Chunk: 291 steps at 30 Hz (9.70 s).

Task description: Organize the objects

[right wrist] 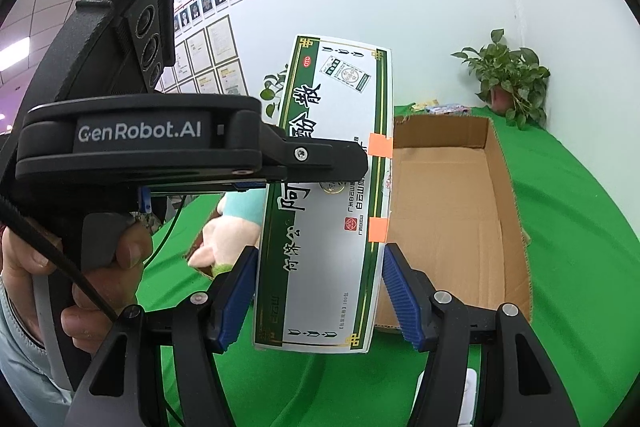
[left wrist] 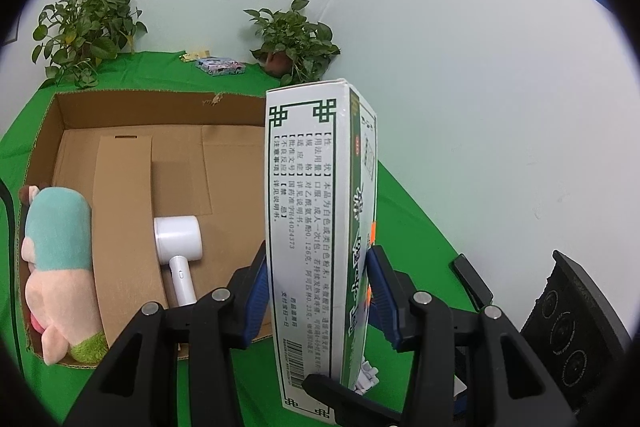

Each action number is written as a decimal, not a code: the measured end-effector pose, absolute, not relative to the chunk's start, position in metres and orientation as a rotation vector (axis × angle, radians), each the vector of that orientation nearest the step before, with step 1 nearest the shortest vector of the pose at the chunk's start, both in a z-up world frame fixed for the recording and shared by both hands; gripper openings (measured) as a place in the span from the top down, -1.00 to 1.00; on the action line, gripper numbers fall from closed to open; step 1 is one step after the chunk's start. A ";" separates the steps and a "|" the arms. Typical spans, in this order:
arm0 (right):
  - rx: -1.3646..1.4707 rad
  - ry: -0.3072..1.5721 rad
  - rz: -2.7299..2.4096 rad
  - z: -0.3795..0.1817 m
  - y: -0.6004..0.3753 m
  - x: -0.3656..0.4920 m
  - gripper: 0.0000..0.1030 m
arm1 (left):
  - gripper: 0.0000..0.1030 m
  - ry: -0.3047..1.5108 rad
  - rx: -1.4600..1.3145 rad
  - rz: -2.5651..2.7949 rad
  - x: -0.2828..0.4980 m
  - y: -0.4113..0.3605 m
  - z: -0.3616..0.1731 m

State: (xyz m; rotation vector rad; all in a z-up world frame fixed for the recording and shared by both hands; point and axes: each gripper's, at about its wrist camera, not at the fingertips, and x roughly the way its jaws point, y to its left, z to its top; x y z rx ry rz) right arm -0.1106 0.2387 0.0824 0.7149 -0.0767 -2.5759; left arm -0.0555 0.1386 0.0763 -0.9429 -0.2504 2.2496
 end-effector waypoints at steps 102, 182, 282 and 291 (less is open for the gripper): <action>1.273 -0.108 -2.493 -0.076 0.237 -0.258 -0.38 | 0.14 -0.267 -1.239 2.357 -0.201 0.076 -0.048; 1.192 -0.125 -2.710 -0.098 0.359 -0.089 -0.91 | -0.70 -0.083 -1.019 2.614 -0.106 0.087 -0.070; 0.889 -0.009 -2.630 -0.027 0.306 -0.045 -0.25 | 0.72 -0.350 -1.137 1.964 -0.080 0.120 -0.044; 0.821 -0.014 -2.649 0.004 0.306 -0.076 -0.25 | 0.75 -0.294 -1.059 2.019 -0.099 0.142 -0.010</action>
